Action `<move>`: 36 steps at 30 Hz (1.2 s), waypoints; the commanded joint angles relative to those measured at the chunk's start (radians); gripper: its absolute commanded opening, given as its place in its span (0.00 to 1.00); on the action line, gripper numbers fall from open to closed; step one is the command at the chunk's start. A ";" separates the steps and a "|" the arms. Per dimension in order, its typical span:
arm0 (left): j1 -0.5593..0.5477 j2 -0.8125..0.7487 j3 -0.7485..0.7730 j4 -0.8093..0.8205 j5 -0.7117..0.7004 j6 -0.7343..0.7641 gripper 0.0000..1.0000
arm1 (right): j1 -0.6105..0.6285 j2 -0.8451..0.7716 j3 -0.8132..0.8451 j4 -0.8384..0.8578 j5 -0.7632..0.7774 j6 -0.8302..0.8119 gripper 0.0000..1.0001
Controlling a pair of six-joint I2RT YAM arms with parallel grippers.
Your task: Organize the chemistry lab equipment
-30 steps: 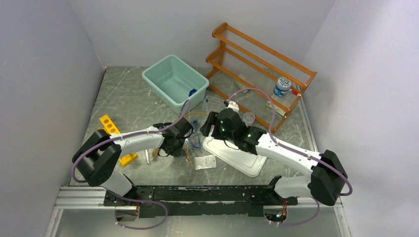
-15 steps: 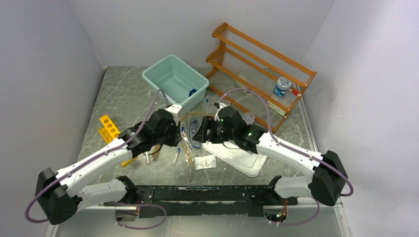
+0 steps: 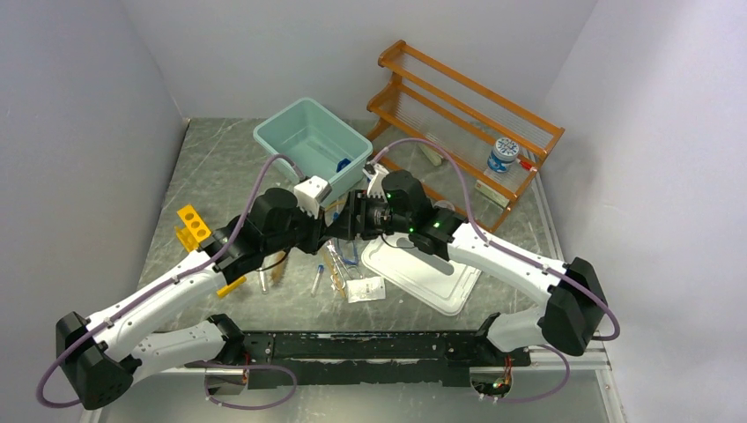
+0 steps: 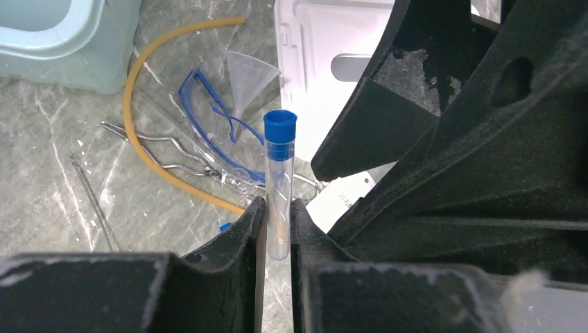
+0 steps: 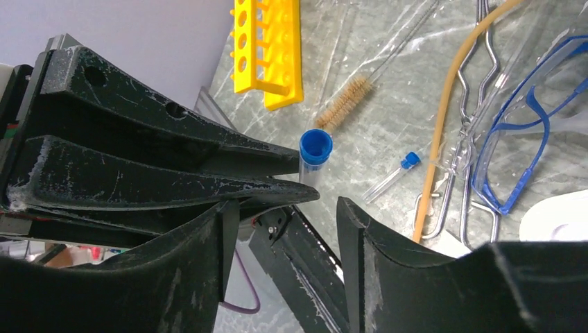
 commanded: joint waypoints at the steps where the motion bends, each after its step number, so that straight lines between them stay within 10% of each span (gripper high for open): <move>1: -0.008 -0.025 0.020 0.055 0.030 0.030 0.10 | -0.006 -0.009 0.040 0.038 0.110 -0.002 0.53; 8: -0.008 -0.012 0.020 0.026 -0.020 0.029 0.09 | -0.005 -0.049 0.043 0.011 0.180 -0.028 0.34; 16: -0.008 -0.004 0.013 0.044 0.004 0.040 0.10 | -0.006 -0.039 0.068 -0.017 0.219 -0.067 0.55; 36: -0.008 0.007 0.014 0.061 -0.020 0.043 0.18 | -0.014 0.059 0.103 -0.007 0.077 -0.069 0.23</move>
